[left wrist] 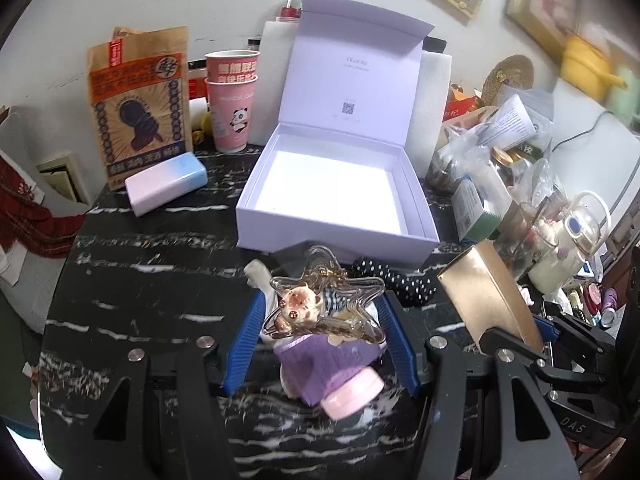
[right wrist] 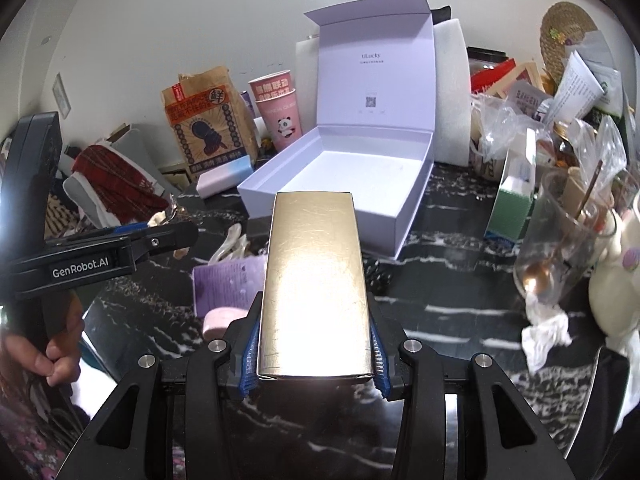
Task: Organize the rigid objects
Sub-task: 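Carry the star clip and gold box with both grippers into the open gift box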
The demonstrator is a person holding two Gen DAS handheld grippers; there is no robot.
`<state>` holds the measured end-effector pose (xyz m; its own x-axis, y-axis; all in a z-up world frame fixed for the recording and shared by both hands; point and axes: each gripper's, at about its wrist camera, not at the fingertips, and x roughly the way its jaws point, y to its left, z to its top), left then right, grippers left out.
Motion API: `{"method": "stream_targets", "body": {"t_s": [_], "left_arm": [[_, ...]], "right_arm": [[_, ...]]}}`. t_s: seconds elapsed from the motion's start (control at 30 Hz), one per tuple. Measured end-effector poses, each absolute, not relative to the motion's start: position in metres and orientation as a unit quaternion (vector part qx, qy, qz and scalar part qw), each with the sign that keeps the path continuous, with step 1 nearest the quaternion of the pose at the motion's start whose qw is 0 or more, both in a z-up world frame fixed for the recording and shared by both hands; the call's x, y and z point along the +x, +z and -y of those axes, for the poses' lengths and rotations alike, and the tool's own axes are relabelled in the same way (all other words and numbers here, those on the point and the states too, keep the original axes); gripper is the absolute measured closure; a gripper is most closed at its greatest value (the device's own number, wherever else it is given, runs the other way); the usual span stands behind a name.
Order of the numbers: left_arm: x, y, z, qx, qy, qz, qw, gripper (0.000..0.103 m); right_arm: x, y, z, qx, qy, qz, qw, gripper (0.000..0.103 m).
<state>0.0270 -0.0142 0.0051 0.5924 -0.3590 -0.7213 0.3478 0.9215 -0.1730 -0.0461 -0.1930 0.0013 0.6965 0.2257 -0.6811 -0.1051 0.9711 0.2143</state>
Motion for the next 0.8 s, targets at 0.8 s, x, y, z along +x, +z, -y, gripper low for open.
{"method": "stream_targets", "body": {"t_s": [0.8], "left_arm": [[0.113,0.018,0.056,0.004,-0.222,-0.408,0.886,0.045]], "right_arm": [[0.033,0.012,0.227,0.073,0.084,-0.367,0.923,0.059]]}}
